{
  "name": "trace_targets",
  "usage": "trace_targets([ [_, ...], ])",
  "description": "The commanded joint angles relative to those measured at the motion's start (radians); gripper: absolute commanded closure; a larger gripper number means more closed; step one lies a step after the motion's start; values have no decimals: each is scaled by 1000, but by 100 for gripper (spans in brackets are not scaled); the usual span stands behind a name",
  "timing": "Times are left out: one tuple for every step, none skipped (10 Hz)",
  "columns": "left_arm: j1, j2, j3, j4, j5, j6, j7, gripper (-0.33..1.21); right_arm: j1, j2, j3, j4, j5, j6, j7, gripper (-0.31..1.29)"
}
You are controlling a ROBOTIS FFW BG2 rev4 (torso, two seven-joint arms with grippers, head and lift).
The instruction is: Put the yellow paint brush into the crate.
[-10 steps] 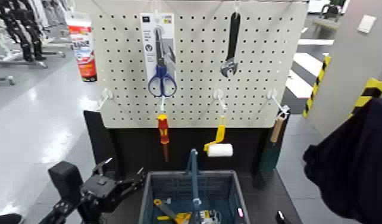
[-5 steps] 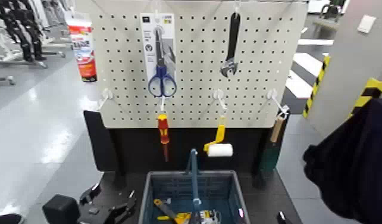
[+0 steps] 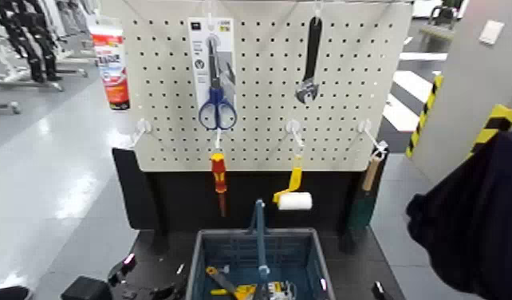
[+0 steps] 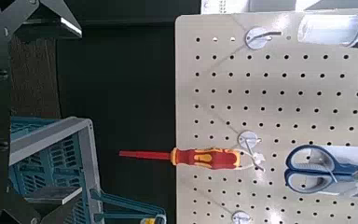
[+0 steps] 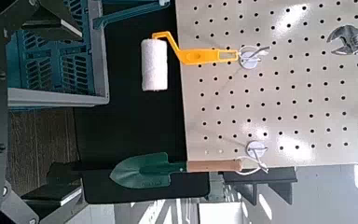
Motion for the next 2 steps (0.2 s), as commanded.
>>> trace_targets([
  [1, -1, -6, -1, -4, 2, 0, 13, 0, -1, -2, -4, 16, 3, -2, 14],
  [-1, 1, -7, -1, -4, 4, 0, 13, 1, -1, 0, -4, 14, 4, -2, 14],
])
